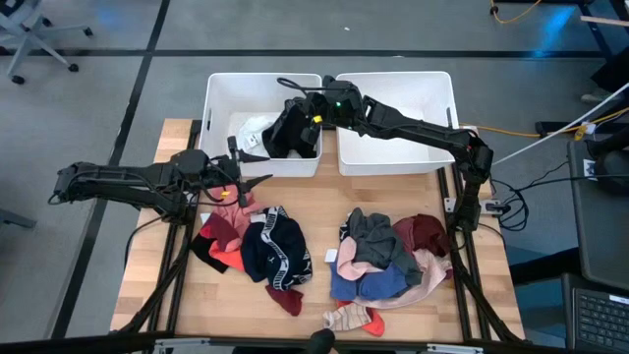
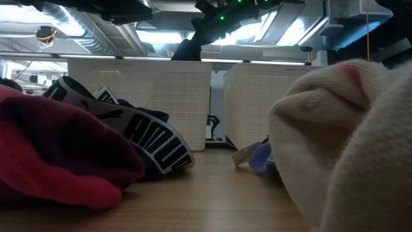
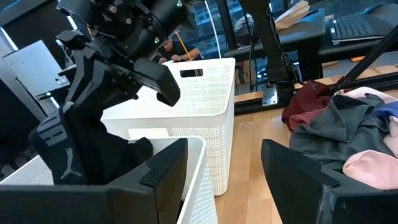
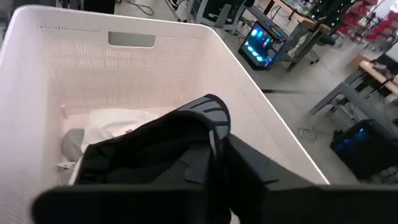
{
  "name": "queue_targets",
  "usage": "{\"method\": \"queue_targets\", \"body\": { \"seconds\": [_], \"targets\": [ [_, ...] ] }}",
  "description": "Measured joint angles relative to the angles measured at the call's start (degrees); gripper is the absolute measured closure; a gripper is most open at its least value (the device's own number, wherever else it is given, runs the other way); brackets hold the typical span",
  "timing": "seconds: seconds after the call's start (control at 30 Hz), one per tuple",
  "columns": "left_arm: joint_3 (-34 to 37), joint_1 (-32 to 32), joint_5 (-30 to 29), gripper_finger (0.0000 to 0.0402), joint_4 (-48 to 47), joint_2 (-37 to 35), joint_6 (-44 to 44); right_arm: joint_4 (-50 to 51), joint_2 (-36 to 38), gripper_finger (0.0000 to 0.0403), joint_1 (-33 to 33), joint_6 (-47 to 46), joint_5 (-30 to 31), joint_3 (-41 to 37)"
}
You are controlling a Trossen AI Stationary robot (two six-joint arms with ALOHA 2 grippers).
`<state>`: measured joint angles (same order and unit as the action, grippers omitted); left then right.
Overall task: Sort clothes
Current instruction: Put the top black boxer into the left white laundry bin, then put the gray boxer into the left white laundry bin
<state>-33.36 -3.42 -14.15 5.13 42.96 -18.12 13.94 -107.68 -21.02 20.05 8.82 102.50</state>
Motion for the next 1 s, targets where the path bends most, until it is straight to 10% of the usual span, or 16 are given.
{"method": "queue_targets", "body": {
  "seconds": [0.43, 1.0],
  "targets": [
    [0.0, 0.0, 0.0, 0.0208, -0.5, 0.0, 0.1, 2.9, 2.1, 0.0154, 0.9, -0.3, -0.2, 0.0],
    [0.0, 0.0, 0.0, 0.0208, -1.2, 0.0, 0.5, 30.0, 8.3, 0.0135, 12.6, -7.0, 0.6, 0.0]
  ]
}}
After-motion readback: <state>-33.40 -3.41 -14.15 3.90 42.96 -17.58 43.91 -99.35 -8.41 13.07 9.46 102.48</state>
